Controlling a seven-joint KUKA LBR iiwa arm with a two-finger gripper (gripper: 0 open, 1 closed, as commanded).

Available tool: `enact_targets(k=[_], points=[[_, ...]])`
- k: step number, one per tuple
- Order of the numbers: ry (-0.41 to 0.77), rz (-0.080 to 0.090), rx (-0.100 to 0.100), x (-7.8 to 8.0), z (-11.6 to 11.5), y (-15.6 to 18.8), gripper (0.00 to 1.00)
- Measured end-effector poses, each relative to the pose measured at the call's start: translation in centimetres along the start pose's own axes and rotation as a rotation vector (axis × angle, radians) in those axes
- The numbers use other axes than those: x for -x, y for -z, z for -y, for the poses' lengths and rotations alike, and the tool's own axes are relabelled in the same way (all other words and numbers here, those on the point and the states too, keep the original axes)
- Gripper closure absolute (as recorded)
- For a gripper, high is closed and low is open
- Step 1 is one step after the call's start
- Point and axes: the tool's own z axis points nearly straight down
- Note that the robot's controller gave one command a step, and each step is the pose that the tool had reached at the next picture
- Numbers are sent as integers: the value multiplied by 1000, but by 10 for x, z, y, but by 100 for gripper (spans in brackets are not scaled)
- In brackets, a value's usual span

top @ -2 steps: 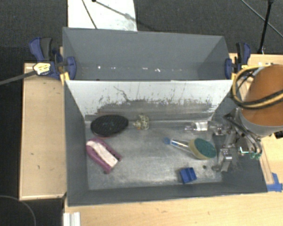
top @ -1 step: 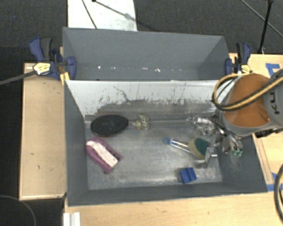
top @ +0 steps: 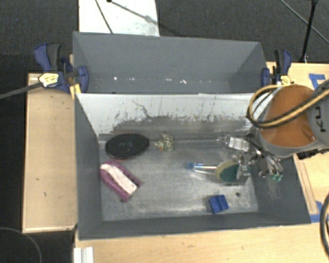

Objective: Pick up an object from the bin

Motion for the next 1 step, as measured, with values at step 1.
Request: enact_targets(k=[1], points=[[-57,9,-1,-4,23,142,100]])
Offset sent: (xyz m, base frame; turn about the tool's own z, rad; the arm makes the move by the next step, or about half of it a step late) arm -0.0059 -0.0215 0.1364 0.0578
